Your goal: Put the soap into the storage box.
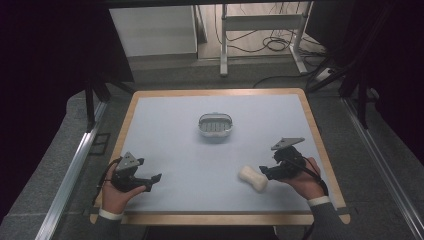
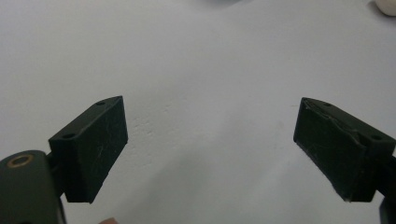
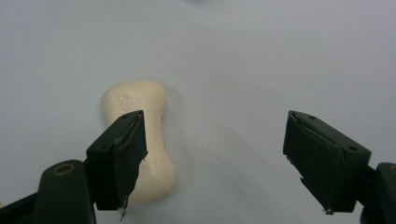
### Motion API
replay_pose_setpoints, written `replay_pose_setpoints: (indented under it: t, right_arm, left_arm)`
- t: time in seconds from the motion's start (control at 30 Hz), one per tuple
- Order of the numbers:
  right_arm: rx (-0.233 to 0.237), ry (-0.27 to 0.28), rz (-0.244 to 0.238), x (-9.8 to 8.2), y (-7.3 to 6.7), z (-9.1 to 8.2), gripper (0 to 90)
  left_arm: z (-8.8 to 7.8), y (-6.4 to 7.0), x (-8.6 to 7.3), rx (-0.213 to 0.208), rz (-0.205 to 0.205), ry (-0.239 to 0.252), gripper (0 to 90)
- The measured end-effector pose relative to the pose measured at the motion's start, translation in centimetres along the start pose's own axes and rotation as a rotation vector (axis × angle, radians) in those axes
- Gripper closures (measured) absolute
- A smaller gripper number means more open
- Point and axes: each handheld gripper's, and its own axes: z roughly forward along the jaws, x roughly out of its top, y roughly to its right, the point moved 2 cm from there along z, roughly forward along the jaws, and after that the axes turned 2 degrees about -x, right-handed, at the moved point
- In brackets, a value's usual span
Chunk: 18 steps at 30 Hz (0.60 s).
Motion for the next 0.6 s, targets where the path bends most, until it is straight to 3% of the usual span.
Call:
replay_pose_setpoints:
  t: [0.4,0.6]
  right_arm:
    - [0.023,-0.032,-0.029,0.9,-0.7,0.4,23.6]
    - [0.039,-0.075,-0.055,1.0,-1.3,0.8,23.6]
  left_arm:
    - [0.4,0.4,0.0,-0.011,0.016,-0.015,10.4]
    - [0.6,0.5,0.0,-0.017,0.018,-0.016,10.4]
